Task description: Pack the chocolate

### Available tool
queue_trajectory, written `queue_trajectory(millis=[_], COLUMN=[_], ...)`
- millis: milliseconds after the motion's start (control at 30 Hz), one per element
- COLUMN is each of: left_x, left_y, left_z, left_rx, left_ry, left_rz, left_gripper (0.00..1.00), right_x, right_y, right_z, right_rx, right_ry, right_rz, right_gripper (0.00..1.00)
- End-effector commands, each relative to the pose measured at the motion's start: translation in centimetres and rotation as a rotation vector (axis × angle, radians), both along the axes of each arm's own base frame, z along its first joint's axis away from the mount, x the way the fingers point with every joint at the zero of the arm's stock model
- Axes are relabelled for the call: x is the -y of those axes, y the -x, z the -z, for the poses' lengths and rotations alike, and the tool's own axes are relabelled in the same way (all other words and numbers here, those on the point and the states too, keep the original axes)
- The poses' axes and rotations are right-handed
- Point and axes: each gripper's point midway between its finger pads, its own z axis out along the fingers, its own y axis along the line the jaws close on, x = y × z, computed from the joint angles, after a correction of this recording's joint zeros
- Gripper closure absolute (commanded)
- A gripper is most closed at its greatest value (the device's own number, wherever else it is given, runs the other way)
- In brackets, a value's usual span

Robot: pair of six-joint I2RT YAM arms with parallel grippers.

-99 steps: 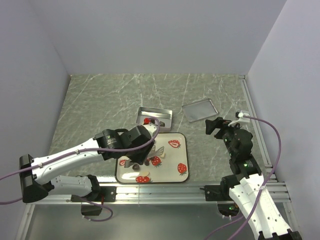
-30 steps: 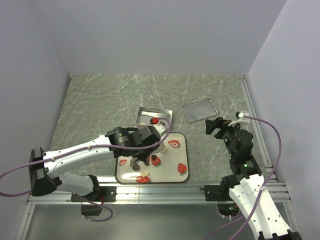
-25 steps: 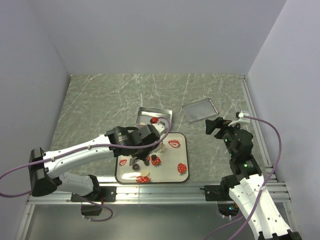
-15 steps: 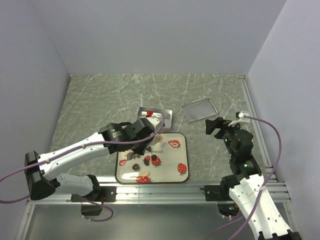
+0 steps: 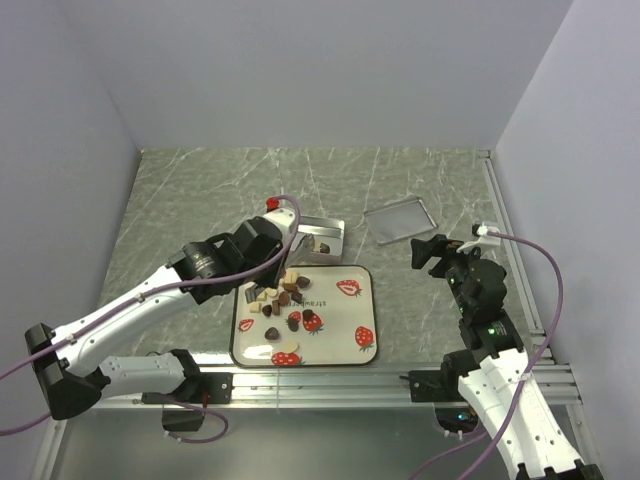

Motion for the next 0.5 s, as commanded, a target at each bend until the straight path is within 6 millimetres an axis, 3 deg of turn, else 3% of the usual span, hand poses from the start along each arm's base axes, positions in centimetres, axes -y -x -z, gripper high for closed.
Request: queue_trajectory(millis=[0, 467], left_x=[0.0, -0.6], left_y=[-1.2, -3.2], left_z=[-1.8, -1.5], left_rx=[0.075, 0.095], left_ry=[0.046, 0.074], left_rz=[-0.005, -0.025], left_gripper=[0.71, 0.71], right_x=[0.0, 0.0], right_y=[-0.1, -0.1], right_z=[-1.2, -1.3], right_rx=[0.053, 0.059], right_ry=[0.003, 0.001], right_rz=[-0.004, -0.008], right_gripper=[0.06, 0.06])
